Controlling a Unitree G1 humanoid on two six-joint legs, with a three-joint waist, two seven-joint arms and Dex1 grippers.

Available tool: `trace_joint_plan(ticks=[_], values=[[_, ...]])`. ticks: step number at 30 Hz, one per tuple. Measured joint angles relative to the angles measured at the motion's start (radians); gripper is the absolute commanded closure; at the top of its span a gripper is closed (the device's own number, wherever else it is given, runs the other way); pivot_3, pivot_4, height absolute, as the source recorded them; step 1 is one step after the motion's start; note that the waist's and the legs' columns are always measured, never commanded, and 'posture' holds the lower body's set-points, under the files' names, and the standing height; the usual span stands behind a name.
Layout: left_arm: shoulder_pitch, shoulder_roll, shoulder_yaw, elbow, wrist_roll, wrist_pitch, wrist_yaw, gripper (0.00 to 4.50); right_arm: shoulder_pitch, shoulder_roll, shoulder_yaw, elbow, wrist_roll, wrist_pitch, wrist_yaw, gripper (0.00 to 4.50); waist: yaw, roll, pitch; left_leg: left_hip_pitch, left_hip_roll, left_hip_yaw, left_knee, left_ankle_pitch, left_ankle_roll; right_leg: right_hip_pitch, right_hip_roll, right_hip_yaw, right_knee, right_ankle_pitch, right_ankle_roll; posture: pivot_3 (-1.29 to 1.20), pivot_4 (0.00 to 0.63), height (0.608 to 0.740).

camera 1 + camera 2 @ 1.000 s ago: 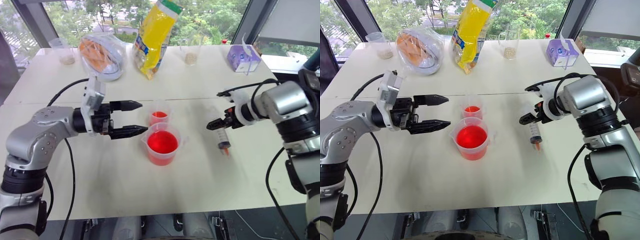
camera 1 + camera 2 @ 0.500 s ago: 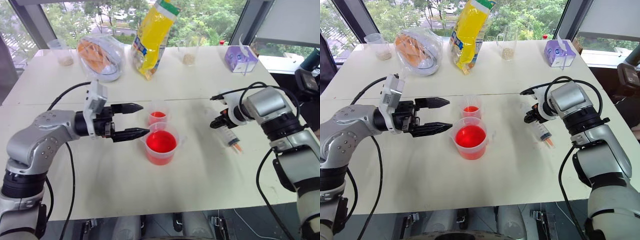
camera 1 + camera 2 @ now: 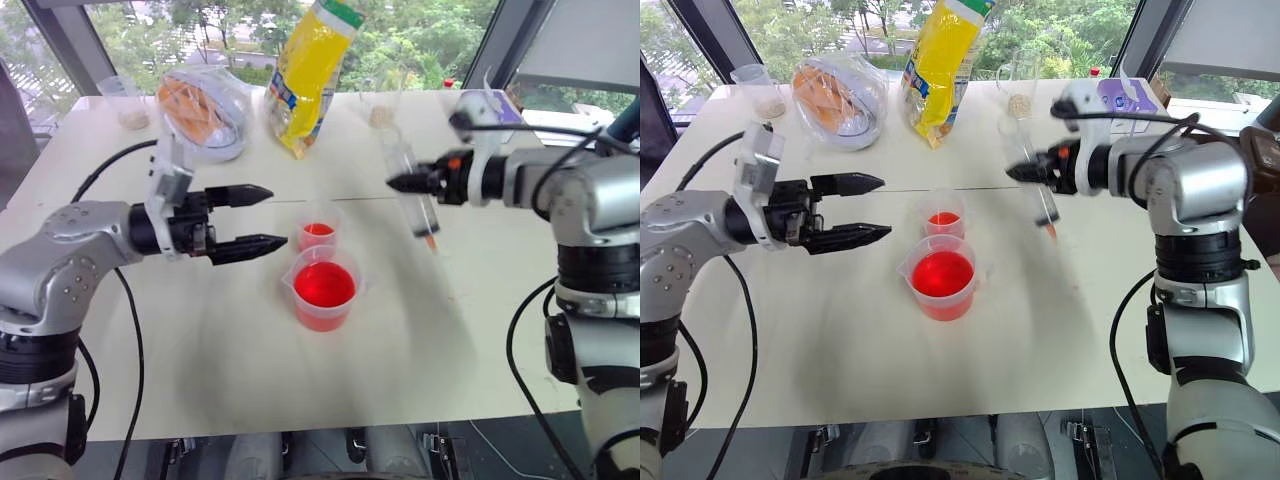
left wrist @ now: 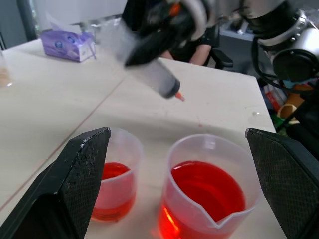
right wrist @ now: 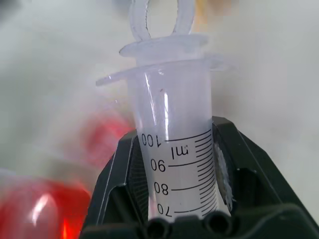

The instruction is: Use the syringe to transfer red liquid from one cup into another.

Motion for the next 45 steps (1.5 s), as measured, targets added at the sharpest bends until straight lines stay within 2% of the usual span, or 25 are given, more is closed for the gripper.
trace_joint_plan(ticks=[6,9,16,23,29,37,41,42,44,45], values=[[-0.072,-0.001,-0.011,0.061,0.008,-0.001,-0.034,0.00,0.105,0.167,-0.092,-0.208,0.175,-0.123,-0.018,3.12,0.000,0.000,0.000,0.000,0.000,0.000,0.000,0.000,0.000,0.000,0.000,0.000,0.000,0.000,0.001,0.00,0.150,0.740],[-0.132,-0.005,-0.036,0.098,0.024,0.000,-0.046,0.00,0.219,0.255,-0.068,-0.303,0.239,-0.243,0.004,3.12,0.000,0.000,0.000,0.000,0.000,0.000,0.000,0.000,0.000,0.001,0.000,0.000,0.000,0.000,0.001,0.00,0.150,0.740],[-0.191,-0.005,-0.051,0.128,0.025,0.035,-0.076,0.00,0.351,0.282,0.093,-0.280,0.155,-0.470,0.048,3.12,-0.003,0.000,0.000,0.001,-0.001,0.000,0.000,0.000,0.000,0.001,0.001,0.000,0.000,0.001,0.001,0.00,0.150,0.740],[-0.203,-0.006,-0.055,0.107,0.001,0.094,-0.086,0.00,0.484,0.285,0.225,-0.160,0.018,-0.689,0.112,3.12,-0.001,0.000,0.000,0.001,-0.001,0.000,0.001,0.000,0.000,0.001,0.000,0.000,0.000,0.001,0.001,0.00,0.150,0.740],[-0.203,-0.031,-0.062,0.046,-0.022,0.131,-0.081,0.00,0.523,0.274,0.256,-0.106,-0.027,-0.776,0.142,3.12,-0.001,0.000,0.000,0.001,0.000,0.000,0.001,0.001,-0.001,0.001,0.000,0.000,0.001,0.001,0.001,0.00,0.150,0.740],[-0.201,-0.067,-0.088,0.030,-0.024,0.144,-0.065,0.00,0.523,0.266,0.267,-0.095,-0.040,-0.802,0.147,3.12,-0.002,0.000,0.000,0.001,0.000,0.000,0.001,0.001,-0.002,0.001,0.000,0.000,0.001,0.001,0.001,0.00,0.150,0.740],[-0.193,-0.076,-0.089,0.021,-0.025,0.148,-0.065,1.18,0.520,0.258,0.267,-0.095,-0.047,-0.803,0.147,3.12,-0.001,0.000,0.000,0.002,0.000,0.000,0.001,0.001,-0.002,0.001,0.000,0.000,0.001,0.001,0.001,0.00,0.150,0.740],[-0.192,-0.079,-0.089,0.021,-0.026,0.149,-0.066,1.79,0.520,0.256,0.267,-0.095,-0.047,-0.803,0.147,3.12,-0.001,0.000,0.000,0.002,0.000,-0.001,0.001,0.001,-0.002,0.001,0.000,0.000,0.001,0.001,0.001,0.00,0.150,0.740],[-0.191,-0.079,-0.092,0.017,-0.026,0.149,-0.067,2.63,0.519,0.252,0.267,-0.095,-0.047,-0.803,0.147,3.12,-0.001,0.000,0.000,0.002,0.000,-0.001,0.001,0.001,-0.002,0.001,0.000,0.000,0.001,0.001,0.001,0.00,0.150,0.740],[-0.191,-0.079,-0.096,0.014,-0.026,0.149,-0.068,3.25,0.519,0.250,0.267,-0.095,-0.047,-0.803,0.147,3.12,-0.001,0.000,0.000,0.002,0.000,-0.001,0.001,0.001,-0.002,0.001,0.000,0.000,0.001,0.001,0.001,0.00,0.150,0.740]])
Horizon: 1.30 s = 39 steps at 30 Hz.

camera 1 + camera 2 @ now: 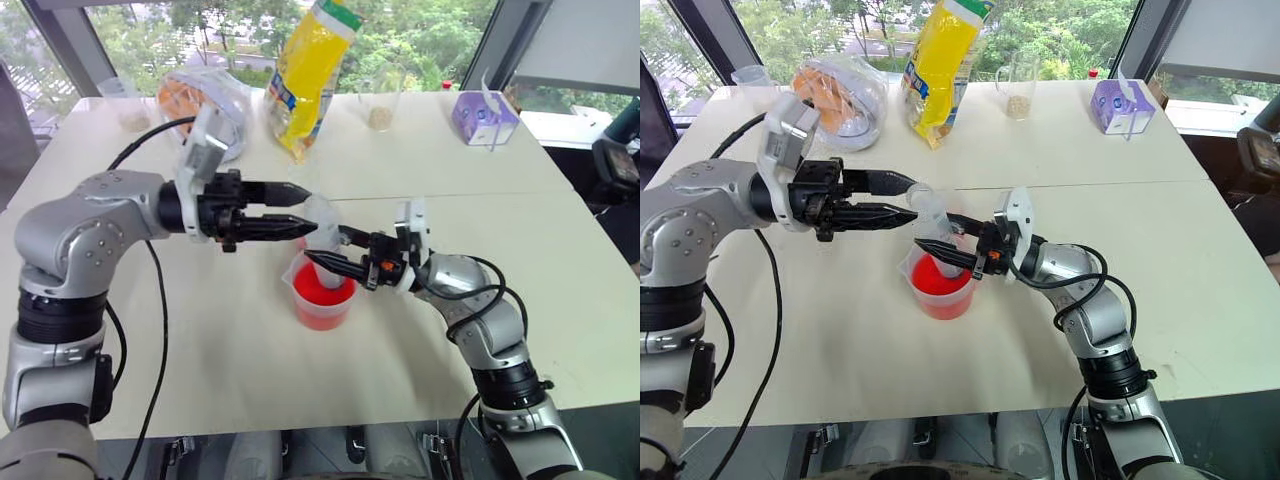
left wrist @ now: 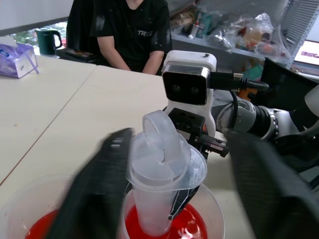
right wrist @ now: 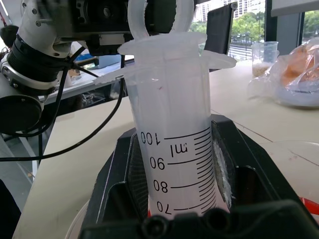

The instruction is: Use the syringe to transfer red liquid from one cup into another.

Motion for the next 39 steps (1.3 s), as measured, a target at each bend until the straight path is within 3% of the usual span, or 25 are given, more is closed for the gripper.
trace_joint_plan(ticks=[2,3,17,39], values=[[0.006,-0.001,-0.004,0.000,0.005,0.000,0.002,4.20,-0.001,-0.002,0.002,-0.001,0.000,0.000,0.004,3.12,0.000,0.000,0.000,0.000,0.000,0.000,0.000,0.000,0.000,0.000,0.000,0.000,0.000,0.000,0.000,0.00,0.150,0.740],[0.010,-0.003,-0.005,0.001,0.005,0.000,0.000,4.45,-0.001,-0.005,0.003,-0.002,0.000,0.001,0.006,3.12,0.000,0.000,0.000,0.000,0.000,0.000,0.000,0.000,0.000,0.000,0.000,0.000,0.000,0.000,0.000,0.00,0.150,0.740],[-0.058,-0.058,-0.011,0.084,-0.003,0.024,0.006,4.45,-0.015,-0.020,-0.017,-0.003,0.030,0.021,0.005,3.12,0.001,0.000,0.000,0.000,0.000,0.000,0.000,0.000,0.000,0.000,0.000,0.000,0.000,0.000,0.000,0.00,0.150,0.740],[-0.134,-0.046,-0.012,0.123,-0.016,0.040,0.000,4.45,-0.028,-0.032,-0.018,0.007,0.057,0.030,0.007,3.12,0.001,0.000,0.000,0.000,0.000,0.000,0.000,0.000,0.000,0.000,0.000,0.000,0.000,0.000,0.000,0.00,0.150,0.740]])
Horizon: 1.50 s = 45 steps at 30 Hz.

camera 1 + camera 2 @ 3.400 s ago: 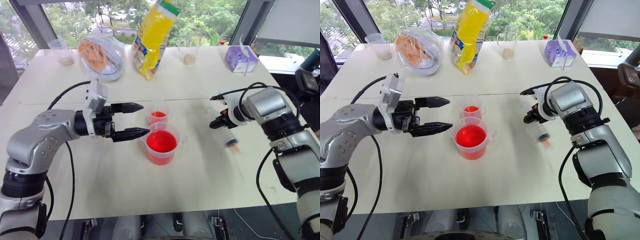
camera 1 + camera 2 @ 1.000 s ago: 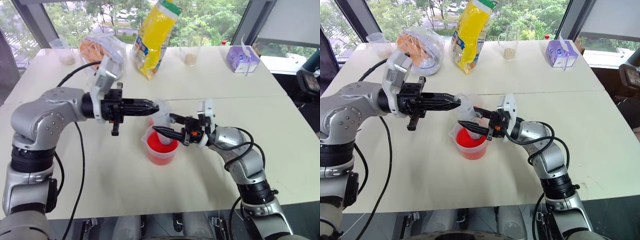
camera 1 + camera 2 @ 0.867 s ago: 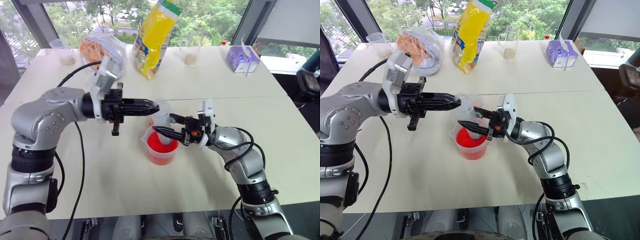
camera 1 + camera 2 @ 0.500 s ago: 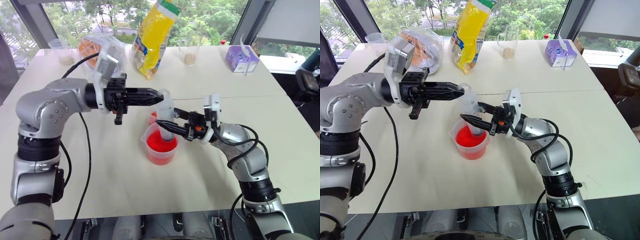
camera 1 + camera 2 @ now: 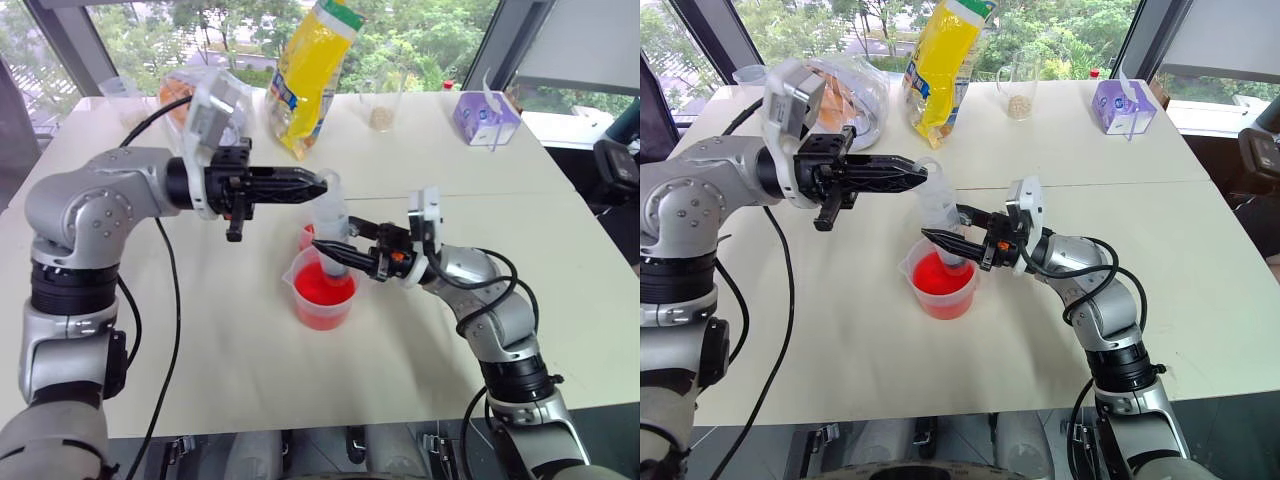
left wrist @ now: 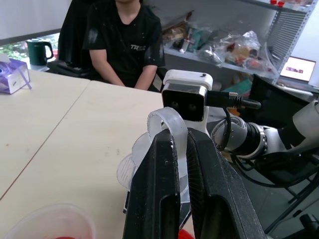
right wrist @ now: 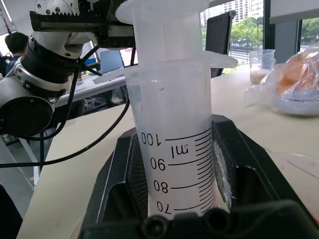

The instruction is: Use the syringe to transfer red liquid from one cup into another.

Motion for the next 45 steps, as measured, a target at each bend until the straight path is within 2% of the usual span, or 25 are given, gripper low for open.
trace_joint_plan(ticks=[21,25,30,31,41,45], values=[[0.002,0.006,0.002,0.005,0.000,-0.005,-0.008,4.45,-0.005,-0.012,0.004,-0.004,0.010,0.023,0.001,3.12,0.000,0.000,0.000,0.000,0.000,0.000,0.000,0.000,0.000,0.000,0.000,0.000,0.000,0.000,0.000,0.00,0.150,0.740],[0.019,0.007,0.034,0.003,0.001,-0.013,0.003,2.90,-0.020,-0.020,0.005,-0.022,0.020,0.068,0.000,3.12,-0.001,0.000,0.000,0.000,0.000,0.000,0.000,0.000,0.000,0.000,0.000,0.000,0.000,0.000,0.000,0.00,0.150,0.740],[0.058,0.008,0.044,-0.010,0.001,-0.017,0.016,0.19,-0.041,-0.020,0.002,-0.073,0.061,0.130,-0.013,3.12,0.000,0.000,0.000,0.000,0.000,0.000,0.000,0.000,0.000,0.000,0.000,0.000,0.000,0.000,0.000,0.00,0.150,0.740],[0.063,0.010,0.045,-0.016,0.003,-0.020,0.019,0.05,-0.045,-0.020,0.001,-0.081,0.073,0.142,-0.018,3.12,0.000,0.000,0.000,0.000,0.000,0.000,0.000,0.000,0.000,0.000,0.000,0.000,0.000,0.000,0.000,0.00,0.150,0.740],[0.153,0.098,0.111,-0.038,0.020,-0.063,0.007,0.05,-0.093,-0.016,-0.038,-0.118,0.150,0.203,-0.075,3.12,-0.001,0.000,0.000,0.000,0.000,0.000,0.000,0.000,0.000,0.000,0.000,0.000,0.000,0.000,0.000,0.00,0.150,0.740],[0.174,0.130,0.167,-0.035,0.015,-0.059,0.030,0.05,-0.226,0.009,-0.100,-0.072,0.217,0.238,-0.118,3.12,-0.003,0.000,0.000,0.000,0.001,0.000,0.000,0.000,0.000,0.000,0.000,0.000,0.001,0.000,0.000,0.00,0.150,0.740]])
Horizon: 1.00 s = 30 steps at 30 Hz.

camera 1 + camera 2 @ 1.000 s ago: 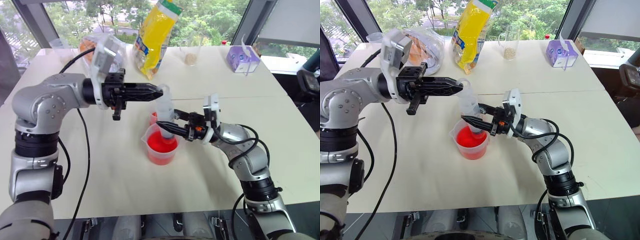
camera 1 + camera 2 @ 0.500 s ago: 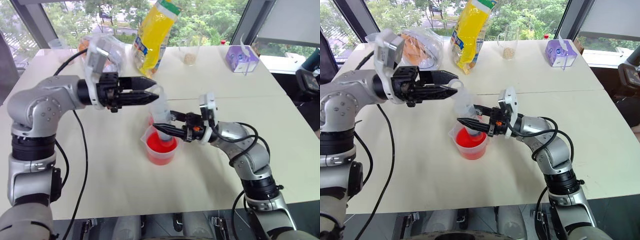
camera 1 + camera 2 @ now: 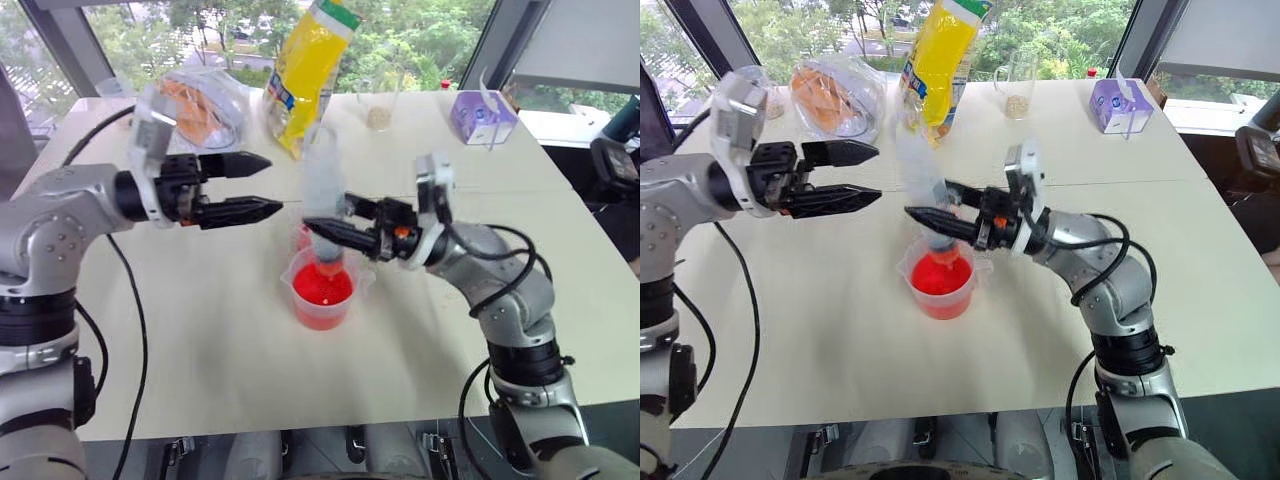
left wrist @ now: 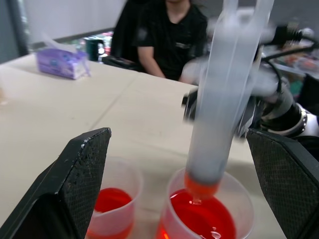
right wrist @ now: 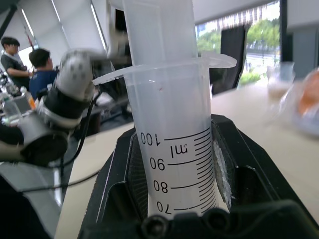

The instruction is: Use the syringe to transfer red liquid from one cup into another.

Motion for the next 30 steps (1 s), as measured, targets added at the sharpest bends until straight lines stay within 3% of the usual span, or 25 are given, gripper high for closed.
trace_joint_plan(ticks=[8,14,21,30], values=[[0.020,0.009,0.033,-0.002,-0.015,0.000,0.045,0.05,-0.256,0.056,-0.063,0.352,-0.024,-0.089,0.022,3.12,0.001,0.000,0.000,0.000,0.000,0.000,0.000,0.000,0.000,0.000,0.000,0.000,0.000,0.000,0.000,0.00,0.150,0.740],[-0.004,0.002,0.050,0.001,-0.020,-0.006,0.090,0.05,-0.270,0.112,-0.029,0.587,-0.151,-0.262,0.096,3.12,0.000,0.000,0.000,-0.001,0.000,0.000,-0.001,0.000,0.000,0.000,0.000,0.000,0.000,0.000,0.000,0.00,0.150,0.740],[-0.163,-0.093,0.035,0.081,0.014,-0.060,0.162,0.05,-0.210,0.144,-0.006,0.613,-0.210,-0.320,0.116,3.12,0.003,0.000,0.000,-0.001,-0.001,0.001,0.000,0.000,0.000,0.000,-0.001,0.000,0.000,0.000,0.000,0.00,0.150,0.740],[-0.310,-0.232,-0.104,0.199,0.125,-0.135,0.184,0.05,-0.180,0.152,0.002,0.600,-0.238,-0.328,0.114,3.12,-0.002,0.000,0.000,-0.001,-0.001,0.002,-0.001,0.001,-0.001,-0.001,0.000,0.000,0.000,0.000,0.000,0.00,0.150,0.740]])
